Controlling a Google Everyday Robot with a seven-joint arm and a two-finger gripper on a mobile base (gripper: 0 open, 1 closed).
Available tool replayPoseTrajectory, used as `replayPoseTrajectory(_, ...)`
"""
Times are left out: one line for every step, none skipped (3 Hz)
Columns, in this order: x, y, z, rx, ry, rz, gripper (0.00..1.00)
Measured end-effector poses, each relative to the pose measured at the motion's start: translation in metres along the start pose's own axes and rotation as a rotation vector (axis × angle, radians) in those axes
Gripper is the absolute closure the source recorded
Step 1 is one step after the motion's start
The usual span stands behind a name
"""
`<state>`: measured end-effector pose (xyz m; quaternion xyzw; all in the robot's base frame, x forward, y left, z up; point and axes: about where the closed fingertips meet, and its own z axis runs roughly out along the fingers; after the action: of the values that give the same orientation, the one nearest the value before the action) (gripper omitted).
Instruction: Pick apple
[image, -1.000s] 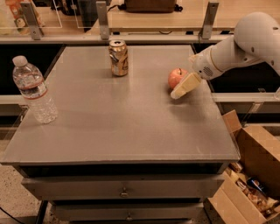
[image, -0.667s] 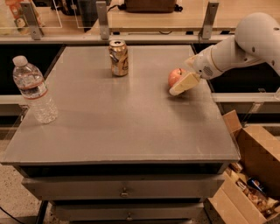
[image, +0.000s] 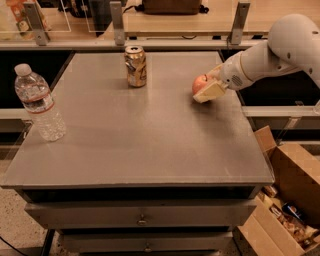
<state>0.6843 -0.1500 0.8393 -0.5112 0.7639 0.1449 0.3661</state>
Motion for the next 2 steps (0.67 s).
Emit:
replayPoseTrajectory(-0.012, 0.002, -0.012, -0.013, -0.016, -0.016, 0.88)
replayPoseTrajectory(-0.032, 0.006, -0.040, -0.010, -0.047, -0.036, 1.00)
